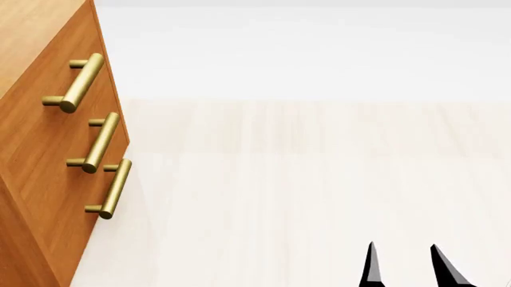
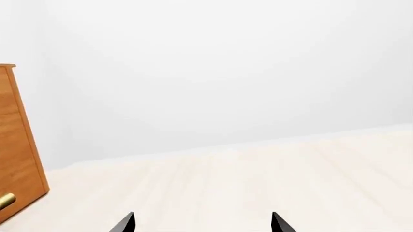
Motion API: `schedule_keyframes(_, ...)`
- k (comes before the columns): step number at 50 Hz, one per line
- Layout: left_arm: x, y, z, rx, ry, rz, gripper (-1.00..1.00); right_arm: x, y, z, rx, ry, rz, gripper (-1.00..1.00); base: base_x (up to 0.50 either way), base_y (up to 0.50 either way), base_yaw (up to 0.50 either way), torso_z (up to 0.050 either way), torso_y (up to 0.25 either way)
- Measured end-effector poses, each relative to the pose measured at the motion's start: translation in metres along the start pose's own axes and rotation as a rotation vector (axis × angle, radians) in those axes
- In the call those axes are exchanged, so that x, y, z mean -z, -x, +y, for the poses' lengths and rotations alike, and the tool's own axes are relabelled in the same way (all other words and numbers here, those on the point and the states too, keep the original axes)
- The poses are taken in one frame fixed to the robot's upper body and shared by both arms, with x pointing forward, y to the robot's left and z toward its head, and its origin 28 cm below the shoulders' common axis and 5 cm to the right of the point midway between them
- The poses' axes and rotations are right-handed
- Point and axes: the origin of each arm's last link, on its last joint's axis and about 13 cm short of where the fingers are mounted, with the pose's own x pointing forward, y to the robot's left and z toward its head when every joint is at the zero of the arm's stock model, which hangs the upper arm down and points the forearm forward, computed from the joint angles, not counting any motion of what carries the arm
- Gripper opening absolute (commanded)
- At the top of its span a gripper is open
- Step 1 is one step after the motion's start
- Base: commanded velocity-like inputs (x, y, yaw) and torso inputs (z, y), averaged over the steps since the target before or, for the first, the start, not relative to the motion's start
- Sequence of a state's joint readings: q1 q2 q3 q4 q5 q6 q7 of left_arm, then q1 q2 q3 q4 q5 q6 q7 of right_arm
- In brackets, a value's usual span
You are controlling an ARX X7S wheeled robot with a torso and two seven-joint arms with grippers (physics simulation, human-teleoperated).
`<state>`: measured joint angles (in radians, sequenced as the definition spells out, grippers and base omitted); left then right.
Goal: Put the bowl on top of the cabinet.
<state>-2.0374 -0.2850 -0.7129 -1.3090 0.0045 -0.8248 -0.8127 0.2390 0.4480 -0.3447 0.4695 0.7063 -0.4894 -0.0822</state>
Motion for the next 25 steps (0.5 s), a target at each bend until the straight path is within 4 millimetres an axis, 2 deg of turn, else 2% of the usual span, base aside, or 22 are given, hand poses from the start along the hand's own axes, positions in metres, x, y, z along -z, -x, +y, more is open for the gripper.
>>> schedule_keyframes(25, -0.001, -0.015, 0.012, 0.015, 0.089, 0.026, -1.0, 0.001, -0.001, 0.001, -0.002, 0.002, 0.004, 1.0, 0.0, 0.0, 0.0, 0.0, 0.0)
